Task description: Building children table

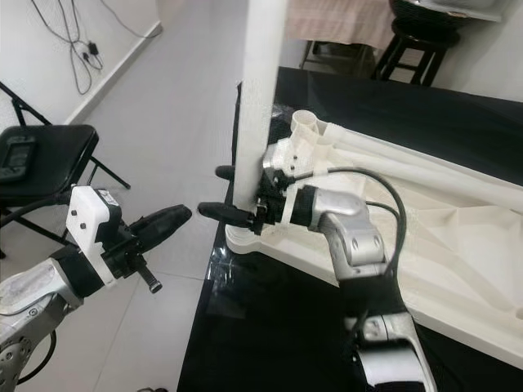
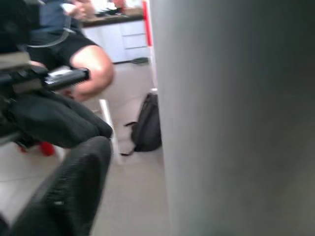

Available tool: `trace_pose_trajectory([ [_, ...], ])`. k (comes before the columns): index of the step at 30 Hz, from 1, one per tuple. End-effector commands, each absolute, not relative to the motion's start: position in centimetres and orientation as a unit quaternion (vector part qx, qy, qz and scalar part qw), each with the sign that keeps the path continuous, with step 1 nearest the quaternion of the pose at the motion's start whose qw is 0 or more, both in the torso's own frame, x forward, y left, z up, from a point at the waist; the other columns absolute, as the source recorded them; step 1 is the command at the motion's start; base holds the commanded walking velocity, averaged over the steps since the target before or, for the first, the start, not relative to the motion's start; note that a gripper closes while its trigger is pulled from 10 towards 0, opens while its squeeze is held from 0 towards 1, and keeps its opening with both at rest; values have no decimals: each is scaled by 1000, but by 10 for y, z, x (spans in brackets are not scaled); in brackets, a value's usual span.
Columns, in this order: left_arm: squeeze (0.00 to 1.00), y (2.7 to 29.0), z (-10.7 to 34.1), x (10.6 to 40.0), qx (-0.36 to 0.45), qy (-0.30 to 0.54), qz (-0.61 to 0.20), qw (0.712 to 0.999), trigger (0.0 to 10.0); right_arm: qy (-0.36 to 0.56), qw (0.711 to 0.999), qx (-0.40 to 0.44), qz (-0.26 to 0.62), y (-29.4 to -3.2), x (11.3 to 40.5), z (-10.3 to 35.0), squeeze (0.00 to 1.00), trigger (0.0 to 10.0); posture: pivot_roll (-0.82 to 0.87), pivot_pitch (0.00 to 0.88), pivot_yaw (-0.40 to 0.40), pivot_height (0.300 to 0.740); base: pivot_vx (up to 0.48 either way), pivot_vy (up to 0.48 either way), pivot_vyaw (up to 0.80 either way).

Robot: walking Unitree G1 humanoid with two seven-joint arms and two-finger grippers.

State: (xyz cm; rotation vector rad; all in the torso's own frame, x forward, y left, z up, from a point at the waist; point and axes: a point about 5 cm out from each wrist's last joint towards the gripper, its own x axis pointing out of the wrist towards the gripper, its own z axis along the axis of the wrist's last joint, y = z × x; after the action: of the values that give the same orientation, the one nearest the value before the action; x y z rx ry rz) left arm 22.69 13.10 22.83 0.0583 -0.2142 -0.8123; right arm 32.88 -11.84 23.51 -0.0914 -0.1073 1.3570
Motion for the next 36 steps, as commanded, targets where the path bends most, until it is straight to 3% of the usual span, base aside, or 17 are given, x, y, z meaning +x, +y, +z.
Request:
trace_pose_trajectory([
  [1, 0, 127, 228, 225, 25, -107, -400, 910, 10000, -47, 749, -44, 659, -109, 330, 235, 1000, 10000, 116, 165, -88, 740, 0, 0, 0],
  [5, 0, 127, 227, 224, 25, -107, -400, 910, 10000, -44, 750, -52, 657, -114, 336, 233, 1000, 10000, 113, 168, -92, 740, 0, 0, 0],
  [6, 0, 126, 227, 224, 24, -107, -400, 910, 10000, -43, 749, -56, 659, -116, 336, 231, 1000, 7843, 111, 169, -91, 740, 0, 0, 0],
  [7, 0, 126, 227, 224, 24, -107, -400, 910, 10000, -39, 751, -53, 657, -119, 336, 228, 173, 0, 107, 172, -89, 740, 0, 0, 0],
  [8, 0, 126, 227, 224, 24, -107, -400, 910, 10000, -39, 751, -53, 657, -119, 336, 228, 173, 0, 107, 172, -89, 740, 0, 0, 0],
  [9, 0, 125, 227, 224, 23, -106, -401, 910, 10000, -30, 751, -49, 658, -123, 334, 222, 0, 0, 107, 172, -89, 740, 0, 0, 0],
  [14, 0, 125, 226, 224, 22, -106, -402, 909, 10000, -11, 764, -45, 643, -127, 327, 207, 0, 0, 97, 178, -91, 740, 0, 0, 0],
  [16, 0, 125, 226, 224, 22, -104, -403, 909, 10000, 8, 807, -45, 589, -124, 320, 186, 0, 0, 91, 182, -91, 740, 0, 0, 0],
  [18, 0, 126, 225, 224, 22, -103, -404, 909, 10000, 20, 878, -39, 477, -114, 318, 165, 0, 0, 85, 183, -91, 740, 0, 0, 0],
  [19, 0, 127, 225, 224, 22, -103, -404, 909, 10000, 34, 914, -34, 404, -112, 321, 157, 0, 0, 72, 182, -82, 740, 0, 0, 0],
  [20, 0, 127, 225, 225, 22, -102, -405, 908, 10000, 55, 959, -42, 276, -116, 325, 148, 0, 0, 70, 184, -81, 740, 0, 0, 0],
  [21, 0, 127, 225, 225, 22, -102, -405, 908, 10000, 55, 959, -42, 276, -116, 325, 148, 0, 0, 70, 184, -81, 740, 0, 0, 0],
  [23, 0, 125, 225, 226, 22, -101, -409, 907, 10000, 91, 976, -68, 187, -115, 306, 134, 0, 0, 76, 183, -83, 740, 0, 0, 0],
  [25, 0, 124, 225, 226, 21, -103, -412, 905, 10000, 60, 976, -101, 183, -115, 305, 143, 0, 0, 69, 175, -77, 740, 0, 0, 0],
  [35, 0, 122, 228, 227, 23, -109, -417, 902, 10000, 47, 979, -65, 186, -100, 321, 164, 0, 0, 88, 168, -82, 740, 0, 0, 0],
  [36, 0, 122, 229, 228, 24, -109, -417, 902, 10000, 39, 980, -60, 186, -96, 321, 167, 0, 8000, 89, 168, -82, 740, 0, 0, 0],
])
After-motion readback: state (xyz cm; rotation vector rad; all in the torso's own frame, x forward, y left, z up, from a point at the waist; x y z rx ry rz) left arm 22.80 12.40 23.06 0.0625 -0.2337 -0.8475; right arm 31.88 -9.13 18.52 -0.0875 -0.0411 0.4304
